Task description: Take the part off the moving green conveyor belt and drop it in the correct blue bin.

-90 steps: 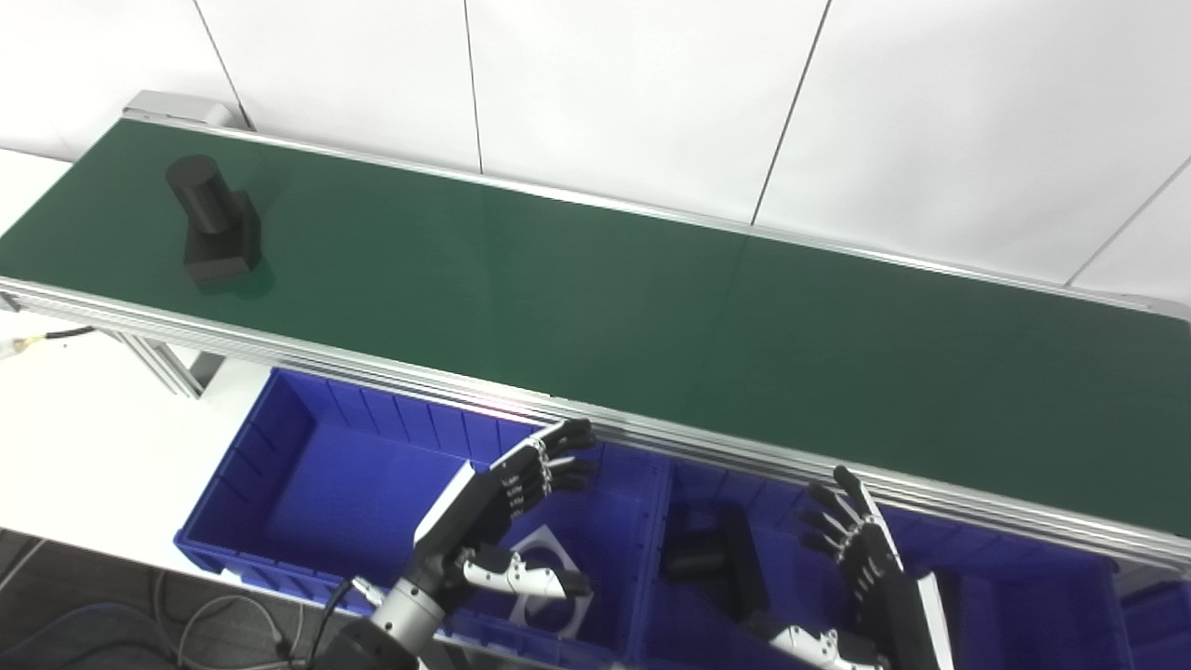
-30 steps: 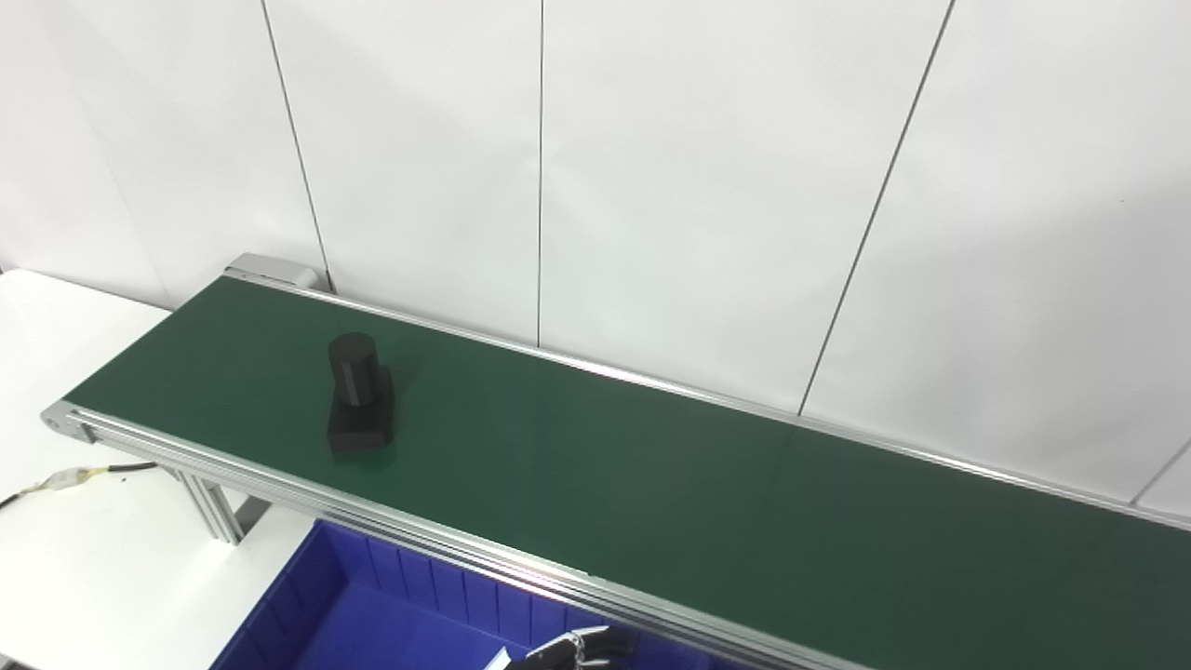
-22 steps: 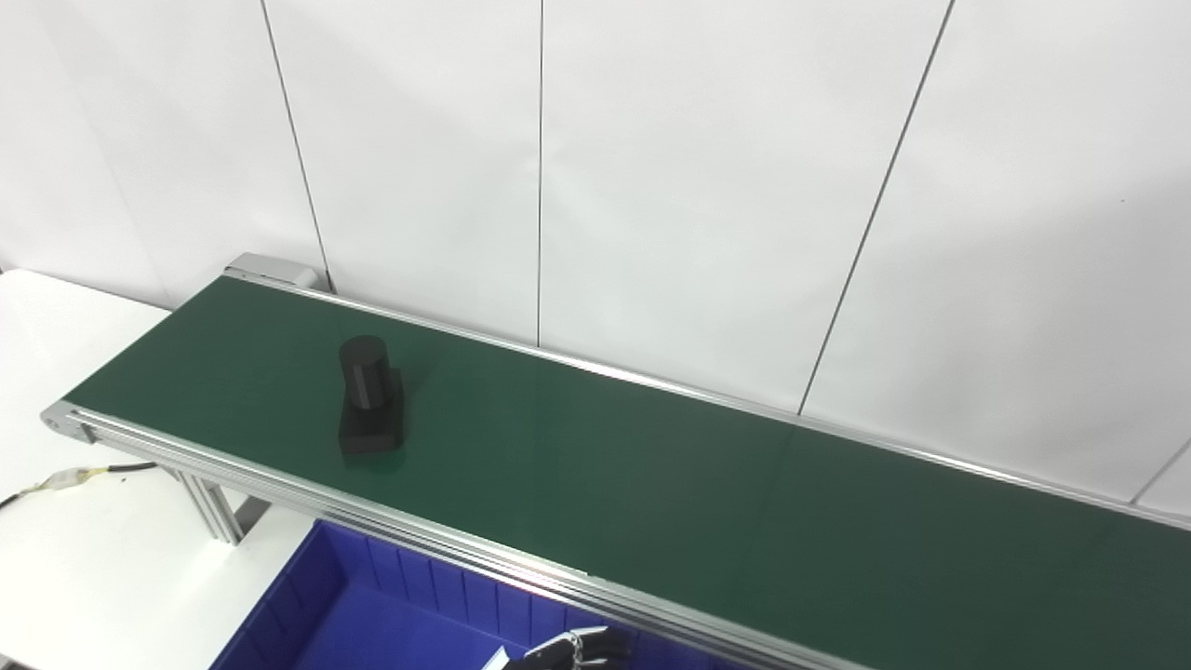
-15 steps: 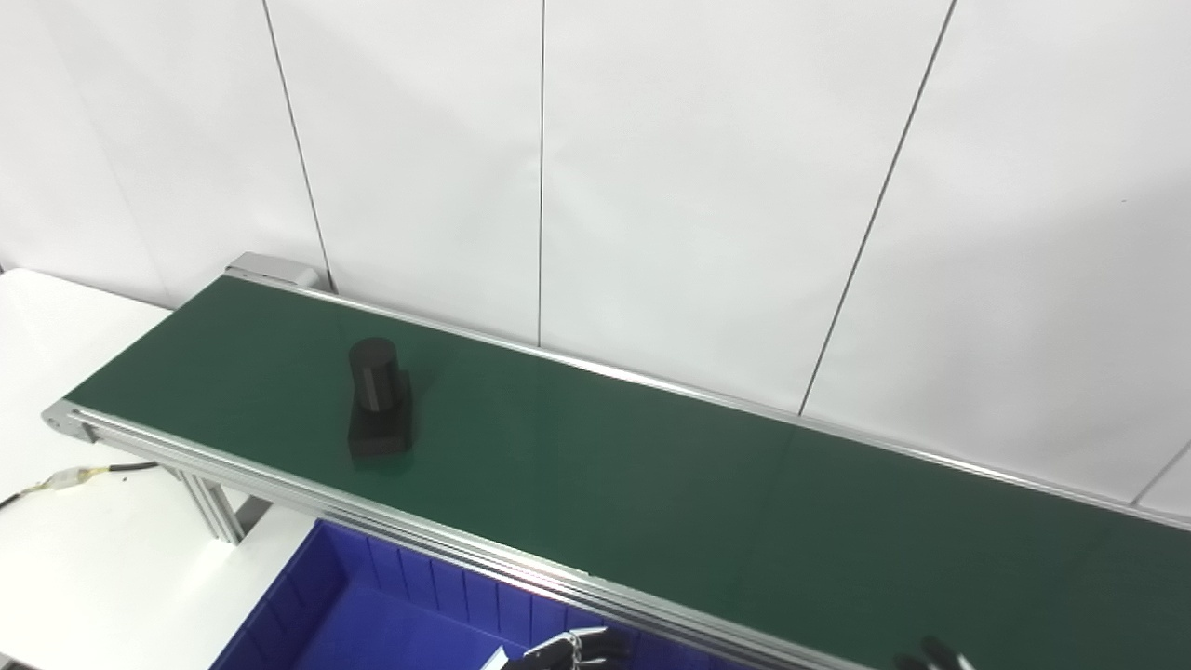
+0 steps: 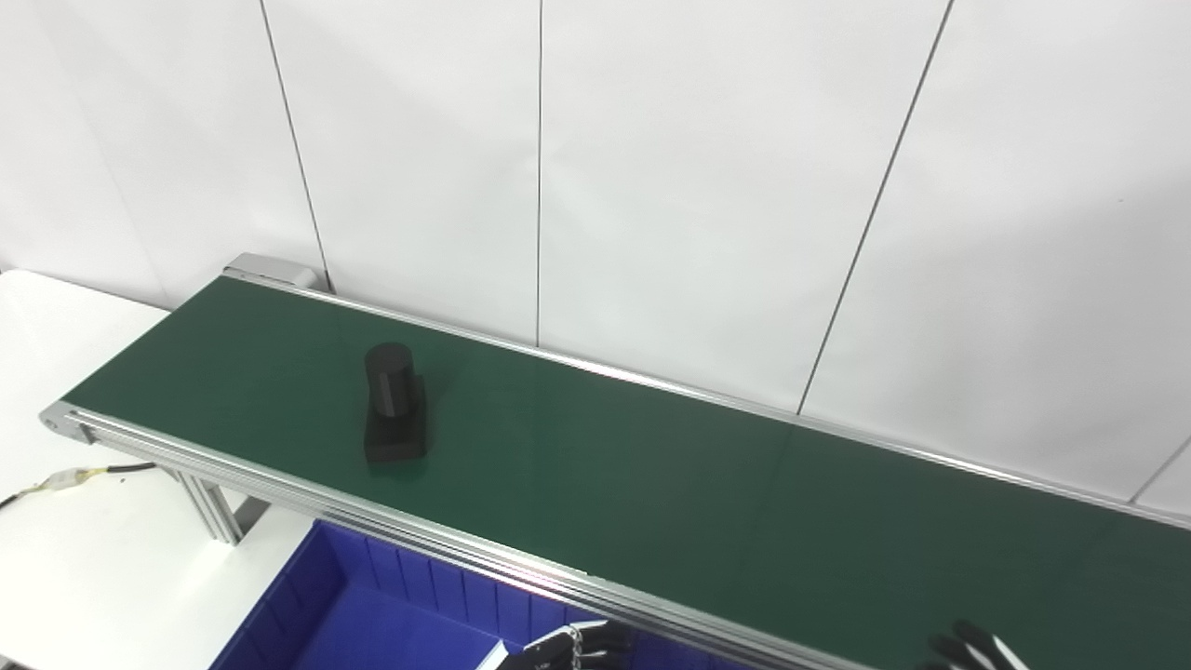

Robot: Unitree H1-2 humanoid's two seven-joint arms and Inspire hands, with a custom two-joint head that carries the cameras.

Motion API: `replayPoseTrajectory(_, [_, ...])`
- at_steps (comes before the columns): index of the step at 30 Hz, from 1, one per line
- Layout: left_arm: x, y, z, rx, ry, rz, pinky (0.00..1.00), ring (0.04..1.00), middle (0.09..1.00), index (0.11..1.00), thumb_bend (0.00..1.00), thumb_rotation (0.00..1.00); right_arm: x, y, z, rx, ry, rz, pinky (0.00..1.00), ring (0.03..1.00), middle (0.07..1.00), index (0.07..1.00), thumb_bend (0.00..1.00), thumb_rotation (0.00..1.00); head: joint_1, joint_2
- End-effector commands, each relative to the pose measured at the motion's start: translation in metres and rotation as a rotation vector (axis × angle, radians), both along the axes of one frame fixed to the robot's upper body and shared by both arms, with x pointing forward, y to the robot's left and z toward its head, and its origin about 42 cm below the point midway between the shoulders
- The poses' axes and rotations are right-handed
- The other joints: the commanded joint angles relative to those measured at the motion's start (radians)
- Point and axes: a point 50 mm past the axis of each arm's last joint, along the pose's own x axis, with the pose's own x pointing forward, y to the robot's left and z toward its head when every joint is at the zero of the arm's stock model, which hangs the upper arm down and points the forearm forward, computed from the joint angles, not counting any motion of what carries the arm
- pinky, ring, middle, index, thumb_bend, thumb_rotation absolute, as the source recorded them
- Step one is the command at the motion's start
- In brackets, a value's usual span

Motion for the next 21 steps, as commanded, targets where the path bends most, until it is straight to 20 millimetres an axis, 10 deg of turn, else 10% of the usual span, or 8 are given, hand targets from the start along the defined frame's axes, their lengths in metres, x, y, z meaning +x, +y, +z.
replayPoseTrajectory(1, [0.005, -0.001, 0.010, -0.009, -0.072, 0.006, 0.72, 0.776, 0.815, 0.805, 0.96, 0.13, 0.006, 0.002, 0.019, -0.006, -0.117, -0.007, 0.60, 0.714, 0.784, 0.816, 0.92, 0.36, -0.004, 0.001])
replayPoseTrajectory(21, [0.012, 0.002, 0.011, -0.009, -0.079, 0.002, 0.71, 0.776, 0.817, 0.811, 0.96, 0.09, 0.065, 0.005, 0.048, -0.029, -0.103, -0.012, 0.75, 0.824, 0.854, 0.879, 0.81, 0.24, -0.065, 0.013])
